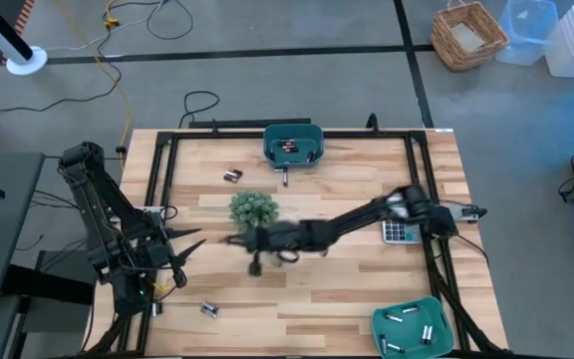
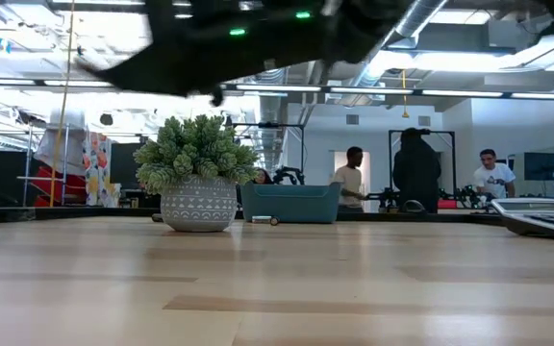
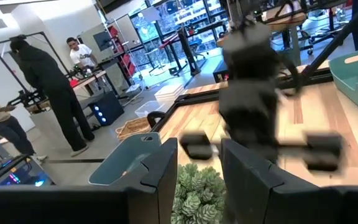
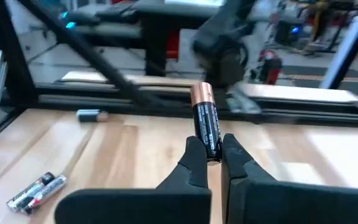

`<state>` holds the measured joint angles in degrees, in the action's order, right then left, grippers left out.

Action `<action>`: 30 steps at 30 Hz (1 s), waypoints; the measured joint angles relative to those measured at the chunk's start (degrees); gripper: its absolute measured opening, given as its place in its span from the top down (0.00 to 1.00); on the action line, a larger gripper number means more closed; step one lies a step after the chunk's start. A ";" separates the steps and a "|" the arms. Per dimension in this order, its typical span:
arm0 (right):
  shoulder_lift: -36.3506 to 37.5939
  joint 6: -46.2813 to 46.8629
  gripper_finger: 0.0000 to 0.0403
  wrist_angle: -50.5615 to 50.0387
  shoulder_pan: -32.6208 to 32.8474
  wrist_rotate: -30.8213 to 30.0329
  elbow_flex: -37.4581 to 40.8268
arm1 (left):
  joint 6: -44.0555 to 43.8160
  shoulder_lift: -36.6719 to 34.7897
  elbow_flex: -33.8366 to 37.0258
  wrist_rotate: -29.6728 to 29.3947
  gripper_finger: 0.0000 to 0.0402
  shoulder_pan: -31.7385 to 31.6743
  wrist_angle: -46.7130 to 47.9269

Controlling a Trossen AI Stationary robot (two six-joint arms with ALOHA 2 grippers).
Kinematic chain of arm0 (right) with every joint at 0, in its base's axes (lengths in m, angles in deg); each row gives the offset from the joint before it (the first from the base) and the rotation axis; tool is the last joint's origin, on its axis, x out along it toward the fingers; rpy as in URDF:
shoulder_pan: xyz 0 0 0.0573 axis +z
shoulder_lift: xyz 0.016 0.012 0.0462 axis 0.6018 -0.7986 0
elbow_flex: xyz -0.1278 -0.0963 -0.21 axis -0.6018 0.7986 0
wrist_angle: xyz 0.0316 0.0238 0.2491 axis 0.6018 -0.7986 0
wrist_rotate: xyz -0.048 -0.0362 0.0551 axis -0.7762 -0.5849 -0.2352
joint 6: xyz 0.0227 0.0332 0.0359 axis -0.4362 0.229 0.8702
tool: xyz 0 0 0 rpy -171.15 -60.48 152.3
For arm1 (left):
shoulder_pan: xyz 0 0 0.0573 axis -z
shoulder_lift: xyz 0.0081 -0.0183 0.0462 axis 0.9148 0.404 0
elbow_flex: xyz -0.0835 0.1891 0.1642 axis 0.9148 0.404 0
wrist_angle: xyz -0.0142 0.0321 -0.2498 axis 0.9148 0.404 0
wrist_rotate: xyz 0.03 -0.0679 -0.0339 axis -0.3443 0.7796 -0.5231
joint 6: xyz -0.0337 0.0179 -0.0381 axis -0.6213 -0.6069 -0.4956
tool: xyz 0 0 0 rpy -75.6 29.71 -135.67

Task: Sort batteries
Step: Put the black battery into the blue bin

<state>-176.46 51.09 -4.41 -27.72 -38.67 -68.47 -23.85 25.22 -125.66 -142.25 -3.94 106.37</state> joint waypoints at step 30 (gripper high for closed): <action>36.36 4.72 1.00 8.56 -27.81 12.94 38.11 | -2.13 -5.42 3.33 2.15 0.71 -18.55 1.56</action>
<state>-140.10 55.81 4.15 -55.53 -25.73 -30.35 -25.98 19.80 -122.32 -140.10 -22.49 107.93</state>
